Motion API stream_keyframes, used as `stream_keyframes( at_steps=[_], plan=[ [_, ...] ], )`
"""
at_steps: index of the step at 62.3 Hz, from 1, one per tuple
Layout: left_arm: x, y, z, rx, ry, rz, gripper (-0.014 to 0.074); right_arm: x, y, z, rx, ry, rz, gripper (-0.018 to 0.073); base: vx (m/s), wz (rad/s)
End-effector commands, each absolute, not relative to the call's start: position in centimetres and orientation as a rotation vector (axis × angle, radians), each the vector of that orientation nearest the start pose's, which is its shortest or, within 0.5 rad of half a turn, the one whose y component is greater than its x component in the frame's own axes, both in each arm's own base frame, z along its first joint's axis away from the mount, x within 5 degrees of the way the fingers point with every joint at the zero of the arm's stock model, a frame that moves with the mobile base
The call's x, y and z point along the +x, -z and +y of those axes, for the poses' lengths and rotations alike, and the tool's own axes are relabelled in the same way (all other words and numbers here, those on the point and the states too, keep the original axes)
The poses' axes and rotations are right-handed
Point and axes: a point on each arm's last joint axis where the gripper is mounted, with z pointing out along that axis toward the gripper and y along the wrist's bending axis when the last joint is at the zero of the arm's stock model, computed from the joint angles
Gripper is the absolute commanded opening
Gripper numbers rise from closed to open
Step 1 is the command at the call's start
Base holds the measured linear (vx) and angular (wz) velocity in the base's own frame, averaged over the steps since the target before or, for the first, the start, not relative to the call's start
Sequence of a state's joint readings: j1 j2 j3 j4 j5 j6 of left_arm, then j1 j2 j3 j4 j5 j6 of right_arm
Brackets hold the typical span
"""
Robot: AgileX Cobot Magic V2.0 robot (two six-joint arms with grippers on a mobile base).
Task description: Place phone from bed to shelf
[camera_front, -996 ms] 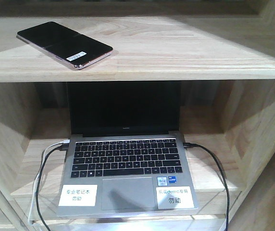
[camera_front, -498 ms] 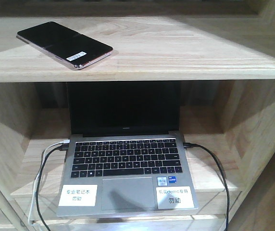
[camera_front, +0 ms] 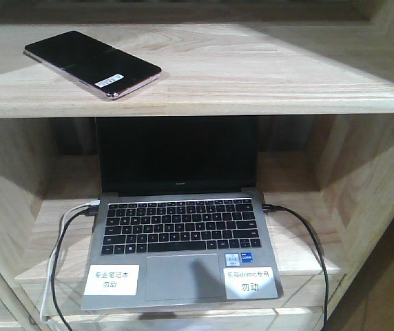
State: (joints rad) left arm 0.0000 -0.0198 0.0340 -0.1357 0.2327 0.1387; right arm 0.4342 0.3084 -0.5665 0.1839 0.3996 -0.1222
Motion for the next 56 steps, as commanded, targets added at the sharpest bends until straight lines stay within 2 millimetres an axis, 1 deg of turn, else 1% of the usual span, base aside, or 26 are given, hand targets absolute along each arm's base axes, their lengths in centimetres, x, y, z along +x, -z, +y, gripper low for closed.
stream_keyframes(
  at_steps=[1,13,19,31,43,56],
  plan=[
    [5.6,-18.8,-0.2,0.014,0.028,1.651,0.0001,5.6,-36.0,2.6,-0.32,-0.353,1.521,-0.0004,0.0,0.0],
    [5.6,-18.8,-0.2,0.014,0.028,1.651,0.0001,6.0,-35.9,1.7,-0.191,-0.229,1.538,-0.0004,0.0,0.0],
    [5.6,-18.8,-0.2,0.014,0.028,1.651,0.0001,6.1,-35.2,1.3,-0.137,-0.176,1.553,-0.0004,0.0,0.0],
    [5.6,-18.8,-0.2,0.014,0.028,1.651,0.0001,6.0,-31.7,0.6,-0.051,-0.102,1.602,-0.0004,0.0,0.0],
    [5.6,-18.8,-0.2,0.014,0.028,1.651,0.0001,5.6,-28.8,0.0,0.026,-0.027,1.578,-0.0004,0.0,0.0],
    [5.6,-18.8,-0.2,0.014,0.028,1.651,0.0001,5.2,-25.9,0.0,0.036,-0.017,1.53,-0.0004,0.0,0.0]
  ],
)
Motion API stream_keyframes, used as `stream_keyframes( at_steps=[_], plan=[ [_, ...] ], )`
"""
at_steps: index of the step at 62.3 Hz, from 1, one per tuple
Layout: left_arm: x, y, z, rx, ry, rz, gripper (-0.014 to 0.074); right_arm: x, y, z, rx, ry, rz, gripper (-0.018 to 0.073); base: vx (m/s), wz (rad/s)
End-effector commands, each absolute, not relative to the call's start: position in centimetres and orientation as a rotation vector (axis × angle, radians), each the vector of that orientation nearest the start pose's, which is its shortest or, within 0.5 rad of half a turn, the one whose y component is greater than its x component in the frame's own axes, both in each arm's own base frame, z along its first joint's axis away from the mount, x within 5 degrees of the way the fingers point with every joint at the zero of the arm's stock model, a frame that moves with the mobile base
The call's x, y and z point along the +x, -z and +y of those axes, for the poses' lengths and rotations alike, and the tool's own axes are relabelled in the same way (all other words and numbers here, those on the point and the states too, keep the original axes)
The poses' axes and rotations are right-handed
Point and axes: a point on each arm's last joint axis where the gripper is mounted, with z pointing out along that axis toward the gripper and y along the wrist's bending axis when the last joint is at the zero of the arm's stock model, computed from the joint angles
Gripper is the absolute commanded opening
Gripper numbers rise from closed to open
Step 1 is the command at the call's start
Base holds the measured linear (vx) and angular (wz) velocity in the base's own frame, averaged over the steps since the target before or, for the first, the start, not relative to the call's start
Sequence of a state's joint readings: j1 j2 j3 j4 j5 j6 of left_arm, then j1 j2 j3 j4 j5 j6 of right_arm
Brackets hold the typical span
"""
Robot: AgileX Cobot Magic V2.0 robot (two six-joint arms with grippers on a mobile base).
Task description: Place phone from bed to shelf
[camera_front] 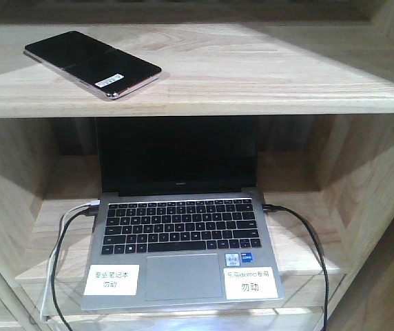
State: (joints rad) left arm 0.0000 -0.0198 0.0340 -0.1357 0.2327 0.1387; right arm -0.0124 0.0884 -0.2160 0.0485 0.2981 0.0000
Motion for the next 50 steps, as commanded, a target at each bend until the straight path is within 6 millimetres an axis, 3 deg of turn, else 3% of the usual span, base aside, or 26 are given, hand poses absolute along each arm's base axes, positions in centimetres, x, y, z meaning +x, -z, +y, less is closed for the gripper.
stream_keyframes(
  at_steps=[1,20,50],
  plan=[
    [5.6,-18.8,-0.2,0.014,0.028,1.651,0.0001,5.2,-25.6,0.0,0.036,-0.017,1.526,-0.0004,0.0,0.0],
    [5.6,-18.8,-0.2,0.014,0.028,1.651,0.0001,5.6,-20.5,-0.1,0.059,-0.032,1.466,-0.0004,0.0,0.0],
    [5.6,-18.8,-0.2,0.014,0.028,1.651,0.0001,5.6,-20.4,-0.1,0.037,-0.01,1.486,-0.0004,0.0,0.0]
  ],
)
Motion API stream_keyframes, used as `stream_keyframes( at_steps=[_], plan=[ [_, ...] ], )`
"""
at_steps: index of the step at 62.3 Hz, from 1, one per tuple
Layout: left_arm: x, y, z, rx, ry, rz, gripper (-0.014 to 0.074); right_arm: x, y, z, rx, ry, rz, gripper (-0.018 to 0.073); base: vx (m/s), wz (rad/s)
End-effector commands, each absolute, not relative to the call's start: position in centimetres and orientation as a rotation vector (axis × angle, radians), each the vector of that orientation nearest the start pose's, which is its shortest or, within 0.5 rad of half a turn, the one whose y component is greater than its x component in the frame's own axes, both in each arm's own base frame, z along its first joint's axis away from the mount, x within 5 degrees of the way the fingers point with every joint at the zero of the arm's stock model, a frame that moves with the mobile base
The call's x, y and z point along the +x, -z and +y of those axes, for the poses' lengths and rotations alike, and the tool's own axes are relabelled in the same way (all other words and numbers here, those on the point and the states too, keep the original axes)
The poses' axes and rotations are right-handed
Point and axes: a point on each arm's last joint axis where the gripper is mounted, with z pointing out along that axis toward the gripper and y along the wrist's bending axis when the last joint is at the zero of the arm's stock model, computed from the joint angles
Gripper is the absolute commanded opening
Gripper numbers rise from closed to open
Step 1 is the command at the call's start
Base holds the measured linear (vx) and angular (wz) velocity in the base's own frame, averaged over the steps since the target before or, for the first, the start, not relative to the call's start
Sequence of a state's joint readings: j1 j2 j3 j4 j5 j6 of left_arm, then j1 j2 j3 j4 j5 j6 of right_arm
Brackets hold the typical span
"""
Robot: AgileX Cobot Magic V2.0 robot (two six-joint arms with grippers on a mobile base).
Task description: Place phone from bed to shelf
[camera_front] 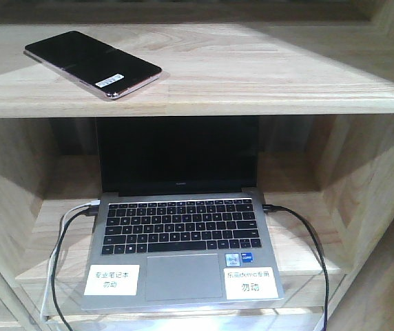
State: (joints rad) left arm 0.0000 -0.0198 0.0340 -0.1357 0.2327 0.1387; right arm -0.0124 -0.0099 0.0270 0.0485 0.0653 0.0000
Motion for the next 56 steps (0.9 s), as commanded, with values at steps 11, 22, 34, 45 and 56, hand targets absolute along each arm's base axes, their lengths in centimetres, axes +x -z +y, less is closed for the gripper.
stream_keyframes(
  at_steps=[11,22,34,45,56],
  plan=[
    [5.57,-18.8,-0.23,0.014,0.028,1.651,0.0001,5.63,-20.35,-0.11,0.041,-0.014,1.487,-0.0004,0.0,0.0],
    [5.57,-18.8,-0.23,0.014,0.028,1.651,0.0001,5.63,-20.35,-0.11,0.041,-0.014,1.487,-0.0004,0.0,0.0],
    [5.57,-18.8,-0.23,0.014,0.028,1.651,0.0001,5.63,-20.35,-0.11,0.041,-0.014,1.487,-0.0004,0.0,0.0],
    [5.57,-18.8,-0.23,0.014,0.028,1.651,0.0001,5.63,-20.31,-0.11,0.041,-0.014,1.491,-0.0004,0.0,0.0],
    [5.57,-18.8,-0.23,0.014,0.028,1.651,0.0001,5.63,-20.31,-0.11,0.041,-0.014,1.491,-0.0004,0.0,0.0]
  ],
)
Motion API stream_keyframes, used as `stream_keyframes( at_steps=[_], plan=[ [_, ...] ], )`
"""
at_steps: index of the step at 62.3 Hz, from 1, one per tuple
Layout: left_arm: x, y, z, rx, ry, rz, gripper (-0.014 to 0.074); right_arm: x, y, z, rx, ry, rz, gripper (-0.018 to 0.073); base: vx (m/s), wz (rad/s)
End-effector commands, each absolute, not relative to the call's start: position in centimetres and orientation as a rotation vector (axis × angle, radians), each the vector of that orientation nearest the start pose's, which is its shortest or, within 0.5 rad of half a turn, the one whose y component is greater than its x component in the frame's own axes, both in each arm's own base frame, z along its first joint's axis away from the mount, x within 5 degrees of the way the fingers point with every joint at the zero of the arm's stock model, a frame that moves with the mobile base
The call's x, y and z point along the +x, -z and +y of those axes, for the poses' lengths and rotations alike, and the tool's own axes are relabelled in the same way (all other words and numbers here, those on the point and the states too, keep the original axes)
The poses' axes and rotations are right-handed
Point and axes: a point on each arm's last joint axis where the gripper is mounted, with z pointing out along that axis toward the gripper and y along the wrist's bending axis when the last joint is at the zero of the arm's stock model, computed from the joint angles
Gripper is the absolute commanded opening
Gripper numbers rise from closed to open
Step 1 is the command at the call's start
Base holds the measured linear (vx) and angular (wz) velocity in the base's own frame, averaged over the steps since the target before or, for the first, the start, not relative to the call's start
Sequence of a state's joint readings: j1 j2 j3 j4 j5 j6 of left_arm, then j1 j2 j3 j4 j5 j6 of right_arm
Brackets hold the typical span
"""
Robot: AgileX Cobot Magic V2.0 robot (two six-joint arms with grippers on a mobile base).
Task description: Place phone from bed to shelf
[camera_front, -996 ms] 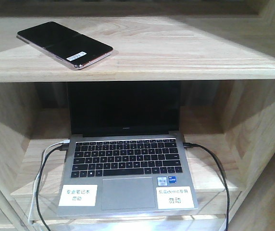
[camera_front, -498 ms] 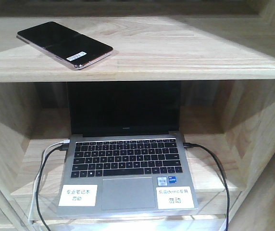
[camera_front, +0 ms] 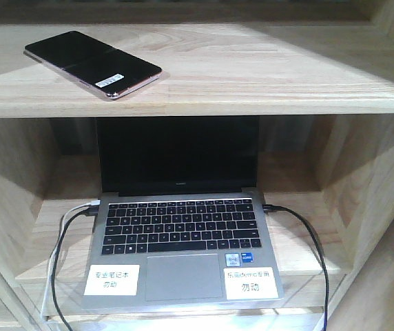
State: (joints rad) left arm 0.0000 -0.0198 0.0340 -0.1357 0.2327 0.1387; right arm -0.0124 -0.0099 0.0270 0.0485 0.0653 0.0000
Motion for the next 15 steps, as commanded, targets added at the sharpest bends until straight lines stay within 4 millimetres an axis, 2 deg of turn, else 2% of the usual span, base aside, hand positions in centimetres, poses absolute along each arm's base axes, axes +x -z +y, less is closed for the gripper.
stream_keyframes(
  at_steps=[1,15],
  plan=[
    [5.57,-18.8,-0.23,0.014,0.028,1.651,0.0001,5.63,-20.31,-0.11,0.041,-0.014,1.491,-0.0004,0.0,0.0],
    [5.57,-18.8,-0.23,0.014,0.028,1.651,0.0001,5.63,-20.31,-0.11,0.041,-0.014,1.491,-0.0004,0.0,0.0]
  ],
)
